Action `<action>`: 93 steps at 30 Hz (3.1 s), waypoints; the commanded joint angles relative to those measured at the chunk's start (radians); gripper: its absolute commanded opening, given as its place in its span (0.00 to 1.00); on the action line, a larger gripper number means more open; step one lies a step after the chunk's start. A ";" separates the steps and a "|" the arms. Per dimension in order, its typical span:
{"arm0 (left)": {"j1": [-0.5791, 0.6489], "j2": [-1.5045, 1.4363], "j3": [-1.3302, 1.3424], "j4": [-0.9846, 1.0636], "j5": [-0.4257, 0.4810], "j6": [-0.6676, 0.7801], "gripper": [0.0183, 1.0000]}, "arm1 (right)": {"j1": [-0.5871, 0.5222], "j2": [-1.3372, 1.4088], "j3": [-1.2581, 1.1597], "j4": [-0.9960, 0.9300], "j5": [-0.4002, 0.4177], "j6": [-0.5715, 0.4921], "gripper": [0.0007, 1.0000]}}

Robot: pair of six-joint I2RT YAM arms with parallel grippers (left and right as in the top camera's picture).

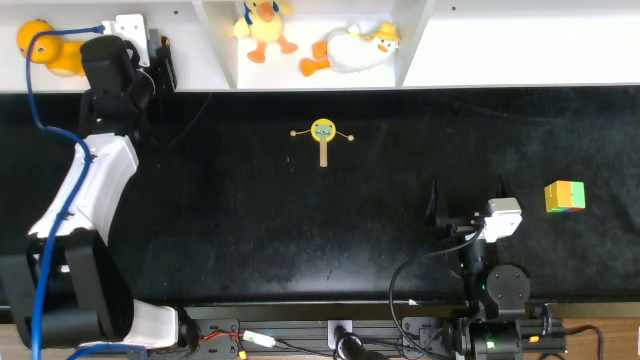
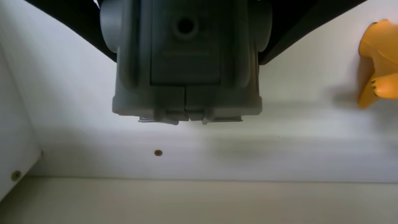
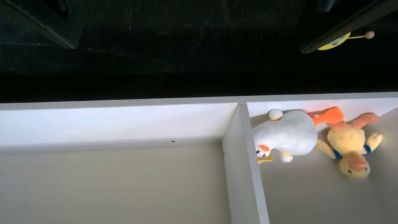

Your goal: Store Toys

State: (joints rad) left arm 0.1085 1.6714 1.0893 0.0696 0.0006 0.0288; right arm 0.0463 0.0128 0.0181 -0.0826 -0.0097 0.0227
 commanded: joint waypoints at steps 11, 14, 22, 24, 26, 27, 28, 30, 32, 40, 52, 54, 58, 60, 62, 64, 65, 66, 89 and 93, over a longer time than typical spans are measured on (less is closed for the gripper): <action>0.010 0.080 0.092 0.005 0.043 -0.003 0.31 | -0.001 -0.008 -0.013 0.004 0.010 -0.003 1.00; 0.010 0.090 0.092 0.004 0.052 -0.003 0.32 | -0.001 -0.008 -0.013 0.004 0.010 -0.003 0.99; 0.010 0.093 0.092 -0.004 0.062 -0.003 0.57 | -0.001 -0.008 -0.013 0.004 0.010 -0.003 1.00; 0.010 0.093 0.092 -0.004 0.062 -0.003 0.63 | -0.001 -0.008 -0.013 0.004 0.010 -0.003 1.00; 0.010 0.093 0.092 -0.004 0.062 -0.003 0.66 | -0.001 -0.008 -0.013 0.004 0.010 -0.003 1.00; 0.010 0.093 0.092 -0.005 0.062 -0.003 0.68 | -0.001 -0.008 -0.013 0.004 0.010 -0.003 1.00; 0.010 0.093 0.092 -0.005 0.062 -0.003 0.73 | -0.001 -0.008 -0.013 0.004 0.010 -0.003 0.99; 0.010 0.093 0.092 -0.005 0.061 -0.003 0.75 | -0.001 -0.008 -0.013 0.004 0.010 -0.003 1.00; 0.010 0.093 0.092 -0.004 0.058 -0.003 0.80 | -0.001 -0.008 -0.013 0.004 0.010 -0.003 1.00; 0.010 0.093 0.092 -0.003 0.058 -0.003 0.88 | -0.001 -0.008 -0.013 0.004 0.010 -0.003 1.00; 0.005 -0.002 0.097 -0.109 0.058 -0.003 1.00 | -0.001 -0.008 -0.013 0.004 0.010 -0.003 1.00; 0.001 -0.032 0.097 -0.143 0.058 -0.003 1.00 | -0.001 -0.008 -0.013 0.004 0.010 -0.003 1.00; -0.014 -0.081 0.097 -0.213 0.053 -0.003 1.00 | -0.001 -0.008 -0.013 0.004 0.010 -0.003 1.00; -0.028 -0.103 0.097 -0.259 0.012 -0.003 1.00 | -0.001 -0.008 -0.013 0.004 0.010 -0.003 1.00; -0.048 -0.124 0.097 -0.302 -0.042 -0.003 1.00 | -0.001 -0.008 -0.013 0.004 0.010 -0.003 1.00; -0.070 -0.145 0.097 -0.335 -0.085 -0.003 1.00 | -0.001 -0.008 -0.013 0.004 0.010 -0.003 0.99; -0.083 -0.159 0.097 -0.352 -0.102 -0.003 1.00 | -0.001 -0.008 -0.013 0.004 0.010 -0.003 1.00; -0.094 -0.171 0.097 -0.366 -0.113 -0.004 1.00 | -0.001 -0.008 -0.013 0.004 0.010 -0.003 1.00; -0.122 -0.558 0.083 -0.813 -0.136 -0.087 1.00 | -0.001 -0.008 -0.013 0.004 0.010 -0.003 1.00; -0.114 -0.624 0.072 -0.856 -0.177 -0.091 1.00 | -0.001 -0.008 -0.013 0.004 0.010 -0.003 0.99</action>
State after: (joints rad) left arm -0.0132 1.0981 1.1648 -0.7692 -0.1326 -0.0330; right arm 0.0463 0.0128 0.0181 -0.0830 -0.0097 0.0223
